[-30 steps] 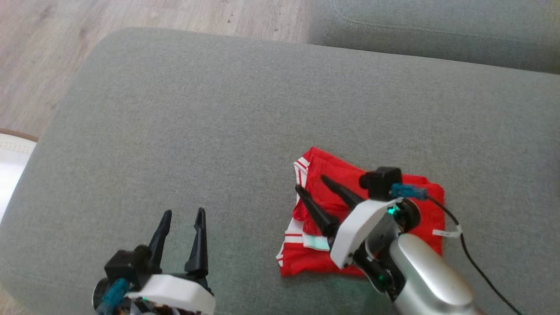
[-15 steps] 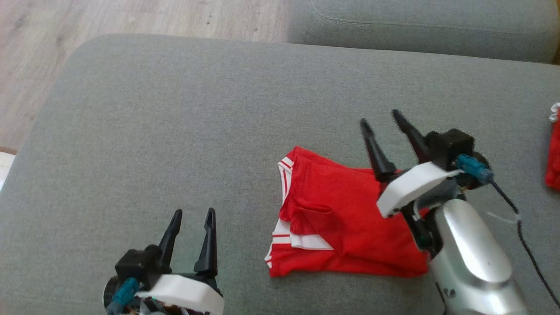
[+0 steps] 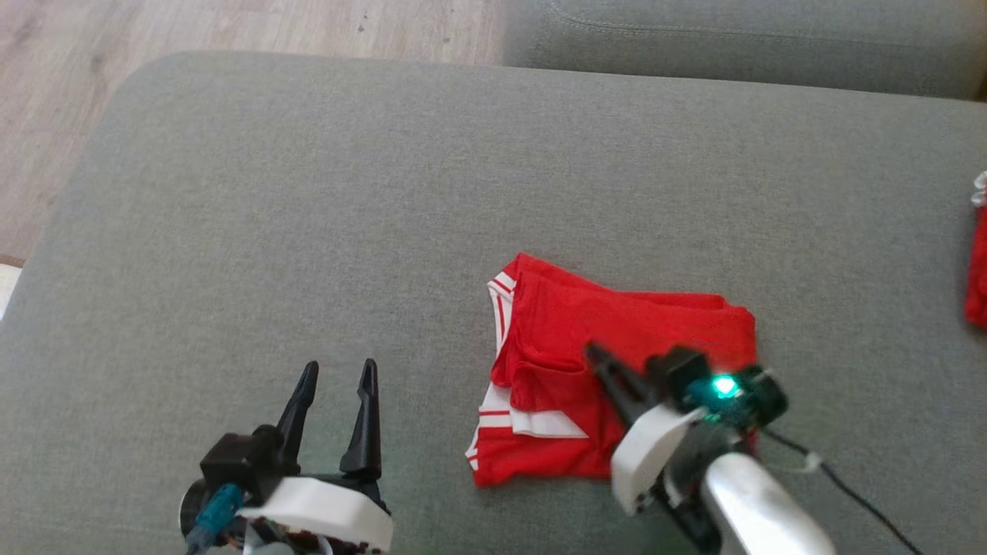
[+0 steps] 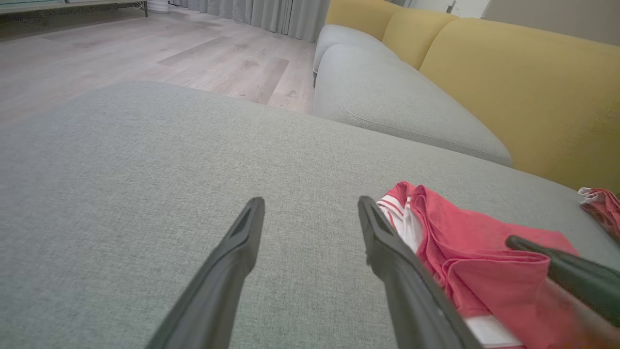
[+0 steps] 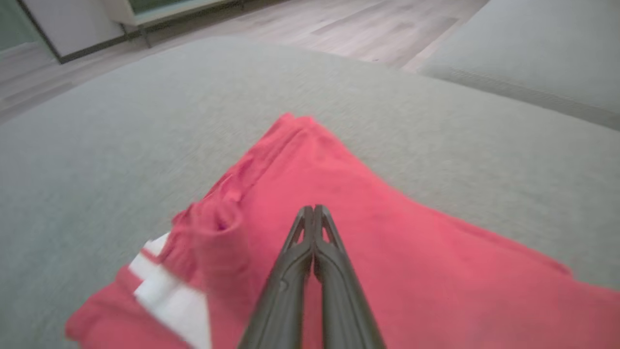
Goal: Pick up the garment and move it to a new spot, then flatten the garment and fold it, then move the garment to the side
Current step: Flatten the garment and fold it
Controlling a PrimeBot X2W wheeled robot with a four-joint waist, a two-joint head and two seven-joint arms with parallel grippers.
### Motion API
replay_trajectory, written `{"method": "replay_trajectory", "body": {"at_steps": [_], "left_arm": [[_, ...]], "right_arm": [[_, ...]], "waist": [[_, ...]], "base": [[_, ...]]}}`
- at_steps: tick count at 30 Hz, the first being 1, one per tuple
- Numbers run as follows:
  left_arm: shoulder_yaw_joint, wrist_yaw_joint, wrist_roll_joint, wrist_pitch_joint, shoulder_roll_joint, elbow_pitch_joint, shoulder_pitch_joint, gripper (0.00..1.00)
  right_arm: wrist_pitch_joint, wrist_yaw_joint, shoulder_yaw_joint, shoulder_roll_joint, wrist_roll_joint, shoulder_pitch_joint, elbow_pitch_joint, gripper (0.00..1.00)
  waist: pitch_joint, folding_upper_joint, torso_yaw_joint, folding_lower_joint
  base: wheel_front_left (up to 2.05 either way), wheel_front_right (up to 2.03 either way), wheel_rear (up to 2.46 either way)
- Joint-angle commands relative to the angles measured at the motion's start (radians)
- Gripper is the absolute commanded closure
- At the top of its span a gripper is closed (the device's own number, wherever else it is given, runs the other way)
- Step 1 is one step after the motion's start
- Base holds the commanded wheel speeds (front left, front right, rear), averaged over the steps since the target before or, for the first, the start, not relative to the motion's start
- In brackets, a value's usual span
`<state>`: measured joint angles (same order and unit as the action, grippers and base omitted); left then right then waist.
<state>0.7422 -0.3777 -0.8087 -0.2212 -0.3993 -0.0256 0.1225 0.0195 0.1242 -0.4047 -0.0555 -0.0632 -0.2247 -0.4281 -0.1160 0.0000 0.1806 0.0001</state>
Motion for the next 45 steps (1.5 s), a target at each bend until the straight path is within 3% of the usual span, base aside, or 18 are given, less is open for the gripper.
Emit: {"method": "replay_trajectory", "body": {"at_steps": [1,9,14,15,18,19,20,35,45], "left_arm": [[-0.041,0.000,0.007,-0.011,-0.015,0.024,0.051,0.00],[-0.054,-0.005,0.002,-0.015,-0.023,0.028,0.046,0.00],[-0.059,-0.008,0.000,-0.017,-0.025,0.026,0.041,0.00],[-0.061,-0.009,-0.001,-0.017,-0.026,0.025,0.039,0.00],[-0.062,-0.010,-0.002,-0.019,-0.028,0.023,0.031,0.00],[-0.061,-0.010,-0.001,-0.019,-0.028,0.022,0.030,0.00],[-0.059,-0.009,-0.001,-0.019,-0.028,0.020,0.029,0.00],[-0.048,-0.004,0.037,-0.033,-0.008,-0.039,0.005,0.00],[-0.092,0.014,0.039,-0.039,0.006,-0.078,-0.079,0.00]], "right_arm": [[-0.003,0.007,-0.040,0.005,0.001,-0.035,0.018,1.00],[-0.012,0.007,-0.277,0.005,-0.127,-0.089,-0.063,1.00],[-0.039,0.007,-0.324,0.005,-0.169,-0.115,-0.080,1.00],[-0.053,0.007,-0.318,0.005,-0.172,-0.119,-0.077,0.95],[-0.095,0.007,-0.275,0.005,-0.171,-0.126,-0.060,0.54],[-0.107,0.007,-0.256,0.005,-0.168,-0.125,-0.050,0.18],[-0.121,0.007,-0.229,0.005,-0.167,-0.120,-0.038,0.00],[-0.184,0.007,0.225,0.005,-0.074,0.181,0.190,0.00],[-0.159,0.007,0.317,0.005,-0.079,0.319,0.309,0.00]], "waist": [[0.000,0.0000,0.004,-0.0001],[-0.001,0.0000,0.027,-0.0001],[0.005,0.0000,0.025,-0.0001],[0.009,0.0000,0.021,-0.0001],[0.026,0.0000,0.008,-0.0001],[0.033,0.0000,0.003,-0.0001],[0.041,0.0000,-0.004,-0.0001],[0.159,0.0000,-0.089,-0.0001],[0.187,0.0000,-0.112,-0.0001]], "base": [[0.00,0.00,0.00],[0.00,0.00,0.00],[0.00,0.00,0.00],[0.00,0.00,0.00],[0.00,0.00,0.00],[0.00,0.00,0.00],[0.00,0.00,0.00],[0.00,0.00,0.00],[0.00,0.00,0.00]]}}
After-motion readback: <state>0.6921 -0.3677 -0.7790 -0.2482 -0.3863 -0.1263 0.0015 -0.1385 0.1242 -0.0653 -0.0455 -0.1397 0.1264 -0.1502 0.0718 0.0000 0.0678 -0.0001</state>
